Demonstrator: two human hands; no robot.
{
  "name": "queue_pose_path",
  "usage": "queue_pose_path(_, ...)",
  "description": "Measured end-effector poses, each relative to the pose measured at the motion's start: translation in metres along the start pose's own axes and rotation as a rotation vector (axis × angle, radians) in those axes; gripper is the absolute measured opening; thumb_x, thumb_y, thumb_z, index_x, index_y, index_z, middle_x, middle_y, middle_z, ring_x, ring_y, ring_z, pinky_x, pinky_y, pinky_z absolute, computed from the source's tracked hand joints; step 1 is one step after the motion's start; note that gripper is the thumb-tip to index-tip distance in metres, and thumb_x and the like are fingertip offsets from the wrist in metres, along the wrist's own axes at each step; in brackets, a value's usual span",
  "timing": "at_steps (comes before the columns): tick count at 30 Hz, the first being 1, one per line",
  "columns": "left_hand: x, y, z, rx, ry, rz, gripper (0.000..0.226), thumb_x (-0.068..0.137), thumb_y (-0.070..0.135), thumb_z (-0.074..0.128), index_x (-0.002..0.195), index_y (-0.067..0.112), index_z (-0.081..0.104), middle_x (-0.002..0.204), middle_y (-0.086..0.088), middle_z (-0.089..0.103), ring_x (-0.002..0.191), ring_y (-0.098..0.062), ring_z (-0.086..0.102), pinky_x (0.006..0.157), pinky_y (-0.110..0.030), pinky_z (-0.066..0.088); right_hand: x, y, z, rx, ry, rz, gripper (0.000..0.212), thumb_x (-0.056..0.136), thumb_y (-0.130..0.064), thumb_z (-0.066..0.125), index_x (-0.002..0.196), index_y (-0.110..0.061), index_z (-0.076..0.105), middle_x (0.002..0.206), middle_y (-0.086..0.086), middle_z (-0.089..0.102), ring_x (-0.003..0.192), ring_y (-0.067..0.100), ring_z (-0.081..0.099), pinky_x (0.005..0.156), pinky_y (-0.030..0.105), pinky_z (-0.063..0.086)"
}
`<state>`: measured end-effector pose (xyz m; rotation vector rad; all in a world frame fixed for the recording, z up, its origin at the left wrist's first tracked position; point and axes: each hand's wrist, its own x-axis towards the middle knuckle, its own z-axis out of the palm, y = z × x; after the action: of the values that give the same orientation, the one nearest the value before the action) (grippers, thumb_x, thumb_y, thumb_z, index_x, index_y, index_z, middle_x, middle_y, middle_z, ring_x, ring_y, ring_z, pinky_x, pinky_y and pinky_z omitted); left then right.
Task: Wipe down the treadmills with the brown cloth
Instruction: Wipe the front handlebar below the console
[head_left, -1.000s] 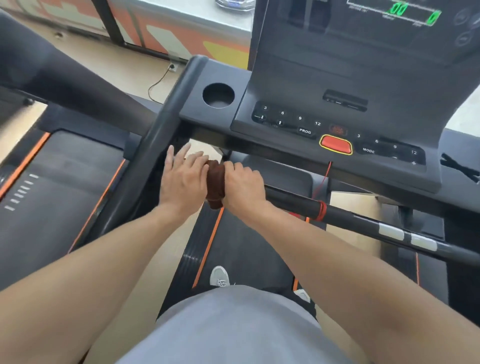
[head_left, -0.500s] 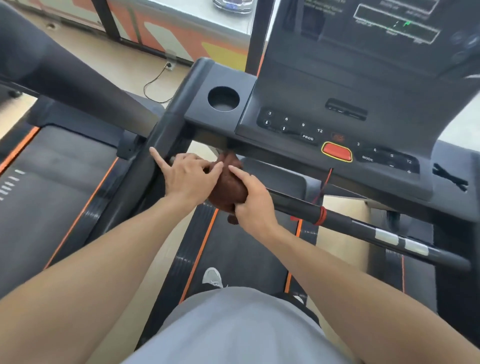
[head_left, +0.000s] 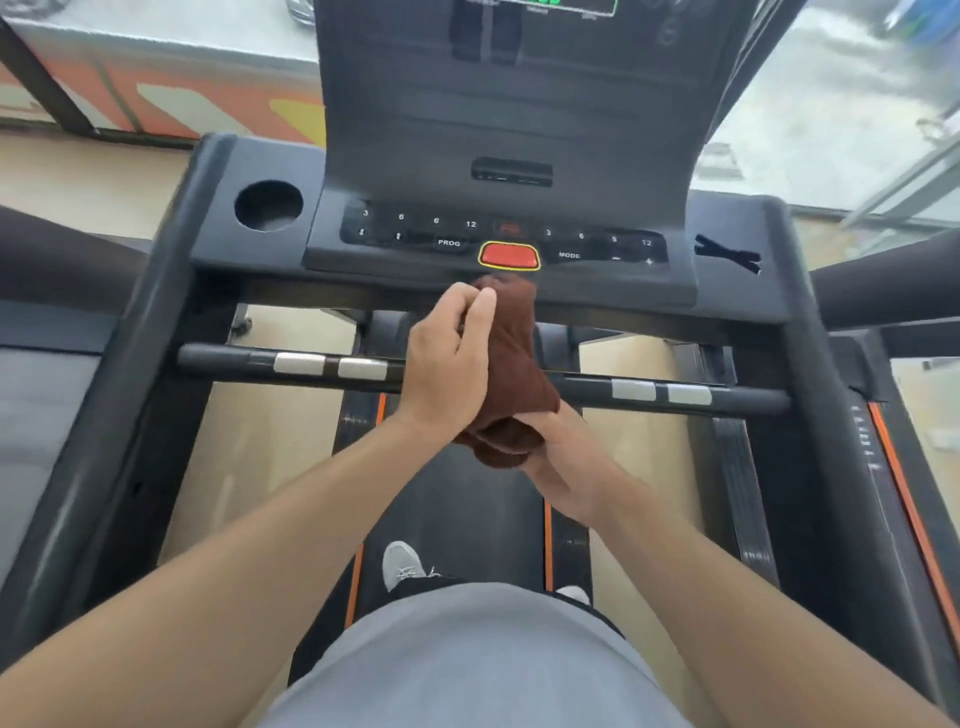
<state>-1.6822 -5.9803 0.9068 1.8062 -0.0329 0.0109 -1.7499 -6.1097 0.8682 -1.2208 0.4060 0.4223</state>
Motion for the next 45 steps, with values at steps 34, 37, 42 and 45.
queue_pose_path(34,0.013,-0.078,0.04,0.805,-0.394,-0.003,0.035,0.104,0.048,0.046,0.13,0.033,0.065,0.132,0.009,0.066,0.139,-0.012,0.045,0.127,-0.046,-0.003,-0.025,-0.095,-0.083,-1.411,0.204,-0.041,0.092,0.093,-0.023,0.062,0.161,-0.018,0.001,0.152,0.013,0.036,0.131,0.043,0.048,0.106,0.051,0.044)
queue_pose_path(37,0.018,-0.079,0.033,0.785,-0.421,0.042,0.03,0.105,0.039,0.048,0.129,0.032,0.066,0.124,0.009,0.069,0.131,-0.014,0.052,0.127,-0.047,0.003,0.004,-0.077,-0.051,-1.433,-0.042,-0.041,0.073,0.098,-0.027,0.057,0.161,-0.016,0.023,0.162,0.009,0.036,0.146,0.032,0.038,0.114,0.039,0.038)
queue_pose_path(42,0.022,-0.079,0.031,0.75,-0.434,0.036,0.029,0.104,0.032,0.048,0.127,0.032,0.066,0.122,0.01,0.07,0.125,-0.013,0.054,0.125,-0.041,0.004,0.029,-0.064,-0.053,-1.667,0.096,-0.228,0.067,0.09,-0.03,0.068,0.153,-0.031,0.043,0.142,0.0,0.058,0.132,0.027,0.049,0.104,0.041,0.044)
queue_pose_path(45,0.021,-0.079,0.033,0.739,-0.434,0.02,0.028,0.103,0.032,0.049,0.126,0.031,0.065,0.122,0.01,0.071,0.123,-0.014,0.056,0.123,-0.038,0.01,0.054,-0.041,-0.064,-1.845,-0.057,-0.174,0.106,0.068,-0.06,0.083,0.156,-0.029,0.033,0.148,0.0,0.052,0.137,0.028,0.046,0.114,0.045,0.034)
